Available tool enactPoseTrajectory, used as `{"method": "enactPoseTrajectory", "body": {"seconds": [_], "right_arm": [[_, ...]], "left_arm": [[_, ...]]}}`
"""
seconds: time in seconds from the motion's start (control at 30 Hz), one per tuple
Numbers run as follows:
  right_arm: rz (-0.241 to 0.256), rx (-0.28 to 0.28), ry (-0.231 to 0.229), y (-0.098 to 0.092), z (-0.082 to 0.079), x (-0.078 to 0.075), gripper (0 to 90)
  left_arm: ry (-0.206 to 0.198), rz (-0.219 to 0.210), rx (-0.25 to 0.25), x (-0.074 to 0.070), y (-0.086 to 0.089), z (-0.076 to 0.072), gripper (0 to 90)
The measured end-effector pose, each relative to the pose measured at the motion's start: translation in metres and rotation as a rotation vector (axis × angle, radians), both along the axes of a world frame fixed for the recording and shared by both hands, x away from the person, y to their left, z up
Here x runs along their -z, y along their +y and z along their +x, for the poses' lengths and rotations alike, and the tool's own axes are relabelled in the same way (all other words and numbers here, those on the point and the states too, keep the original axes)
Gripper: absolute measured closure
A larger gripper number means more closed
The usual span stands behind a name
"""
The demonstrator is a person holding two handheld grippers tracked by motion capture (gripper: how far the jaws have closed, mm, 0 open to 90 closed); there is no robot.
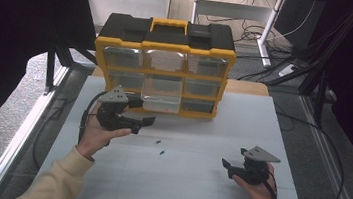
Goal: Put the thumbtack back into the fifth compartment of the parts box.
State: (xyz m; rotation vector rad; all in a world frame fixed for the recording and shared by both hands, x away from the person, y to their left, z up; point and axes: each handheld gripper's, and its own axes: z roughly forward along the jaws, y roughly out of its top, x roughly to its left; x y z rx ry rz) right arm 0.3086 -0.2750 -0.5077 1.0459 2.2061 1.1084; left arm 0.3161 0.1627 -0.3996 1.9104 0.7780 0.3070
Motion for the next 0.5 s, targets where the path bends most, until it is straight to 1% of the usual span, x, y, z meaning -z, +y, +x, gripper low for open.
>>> {"method": "enactPoseTrajectory", "body": {"seconds": [0.07,0.17,0.2,0.5], "right_arm": [[0.0,0.001,0.001,0.0,0.0,0.0,19.1],[-0.001,0.0,0.0,0.0,0.0,0.0,19.1],[-0.003,-0.002,-0.006,0.0,0.001,0.0,19.1],[0.0,0.001,0.002,0.0,0.0,0.0,19.1]], "left_arm": [[0.007,0.015,0.004,0.005,-0.001,-0.002,22.2],[0.021,0.019,0.011,0.011,-0.002,-0.005,22.3],[0.026,0.021,0.012,0.013,-0.003,-0.005,22.3],[0.077,0.054,0.029,0.031,-0.009,-0.004,22.7]]}}
